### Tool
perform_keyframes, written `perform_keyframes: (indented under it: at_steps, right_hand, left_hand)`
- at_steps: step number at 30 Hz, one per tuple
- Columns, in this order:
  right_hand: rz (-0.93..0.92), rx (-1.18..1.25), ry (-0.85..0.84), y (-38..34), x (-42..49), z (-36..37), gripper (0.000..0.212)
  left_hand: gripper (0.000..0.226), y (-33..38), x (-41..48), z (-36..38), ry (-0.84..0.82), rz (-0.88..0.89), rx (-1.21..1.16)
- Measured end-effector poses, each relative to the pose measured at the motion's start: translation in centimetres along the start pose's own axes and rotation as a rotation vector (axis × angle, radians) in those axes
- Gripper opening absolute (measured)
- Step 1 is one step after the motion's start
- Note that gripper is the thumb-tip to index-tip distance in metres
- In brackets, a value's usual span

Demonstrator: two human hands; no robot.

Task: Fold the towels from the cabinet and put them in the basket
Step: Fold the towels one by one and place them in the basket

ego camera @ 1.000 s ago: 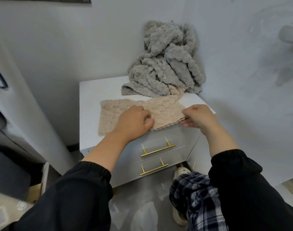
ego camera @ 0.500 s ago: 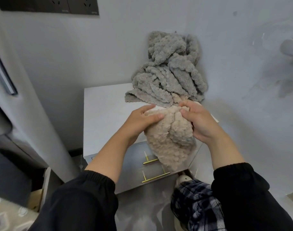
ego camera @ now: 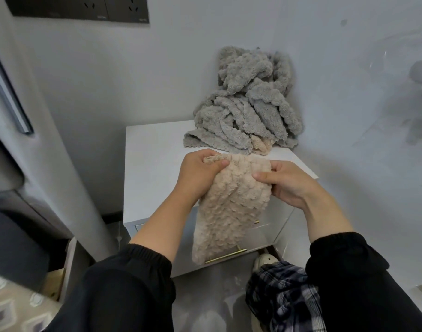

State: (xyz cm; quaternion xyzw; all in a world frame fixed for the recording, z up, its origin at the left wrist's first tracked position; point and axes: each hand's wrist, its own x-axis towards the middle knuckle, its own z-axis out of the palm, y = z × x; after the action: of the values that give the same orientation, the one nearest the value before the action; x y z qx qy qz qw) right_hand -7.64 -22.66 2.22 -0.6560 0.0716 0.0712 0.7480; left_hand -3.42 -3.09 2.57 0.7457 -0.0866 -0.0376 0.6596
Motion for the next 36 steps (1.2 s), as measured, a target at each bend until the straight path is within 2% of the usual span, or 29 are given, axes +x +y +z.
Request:
perform_keyframes:
  at_steps: [3,4,5,7,8,10,11,12,14,15,18,23,26,27,30,33,35,36]
  right_hand:
    - [-0.011,-0.096,0.118,0.5,0.8,0.0,0.029]
    - [-0.032,-0.123,0.142,0.6,0.9,0.0,0.021]
    - [-0.044,-0.141,0.159,0.5,0.9,0.4,0.016]
    - [-0.032,-0.16,0.191,0.4,1.2,0.6,0.015]
    - [-0.026,-0.195,0.2,0.3,1.3,0.8,0.034]
    - [-0.038,-0.295,0.235,0.7,2.0,0.7,0.091]
    - [-0.053,-0.322,0.238,0.9,2.4,0.4,0.098]
    - [-0.052,-0.349,0.25,1.0,2.6,0.6,0.085]
    - [-0.045,-0.422,0.324,0.5,2.3,1.5,0.039]
    - [-0.065,-0.472,0.356,0.2,2.3,1.7,0.044]
    - [-0.103,-0.543,0.386,-0.3,2.8,1.9,0.045]
    - [0.011,-0.253,0.325,-1.2,3.8,2.4,0.011]
    - [0.034,-0.045,0.244,-1.5,4.3,2.9,0.032]
    - [0.039,-0.003,0.231,-1.6,4.5,3.0,0.033]
    - [0.039,0.039,0.192,-1.8,5.1,3.3,0.015]
    - [0.038,0.098,0.161,-2.0,5.3,3.4,0.037]
    - [0.048,0.139,0.166,-2.1,5.3,3.3,0.039]
    - [0.05,0.111,0.17,-1.9,5.3,3.4,0.032]
  left_hand:
    - [0.025,0.1,0.8,-1.8,-0.25,-0.134,0.029]
    - [0.024,-0.1,1.1,-2.4,-0.325,-0.18,0.08]
    - [0.02,-0.3,1.4,-3.1,-0.343,-0.2,0.176]
    - [0.017,-0.7,1.8,-3.9,-0.244,-0.193,0.364]
    - [0.017,-0.7,1.8,-4.1,-0.186,-0.182,0.404]
    - [0.026,-0.4,1.6,-4.1,-0.137,-0.161,0.394]
    - [0.034,-0.2,1.5,-4.2,-0.126,-0.155,0.402]
    - [0.037,-0.2,1.5,-4.2,-0.113,-0.146,0.442]
    - [0.029,-0.1,1.6,-4.4,-0.083,-0.14,0.527]
    - [0.024,0.1,1.6,-4.4,-0.075,-0.155,0.528]
    - [0.018,0.1,1.7,-4.6,-0.102,-0.221,0.359]
    - [0.012,0.0,2.2,-4.7,-0.058,-0.27,0.068]
    - [0.017,-0.3,2.9,-4.6,-0.017,-0.265,0.026]
    - [0.018,-0.3,3.1,-4.6,-0.001,-0.266,0.01]
    - [0.022,-0.1,3.9,-4.5,0.065,-0.298,-0.082]
    - [0.031,-0.1,4.5,-4.6,0.111,-0.295,-0.164]
    - [0.033,-0.5,4.8,-4.6,0.146,-0.282,-0.177]
    - [0.03,-0.7,4.9,-4.6,0.155,-0.278,-0.159]
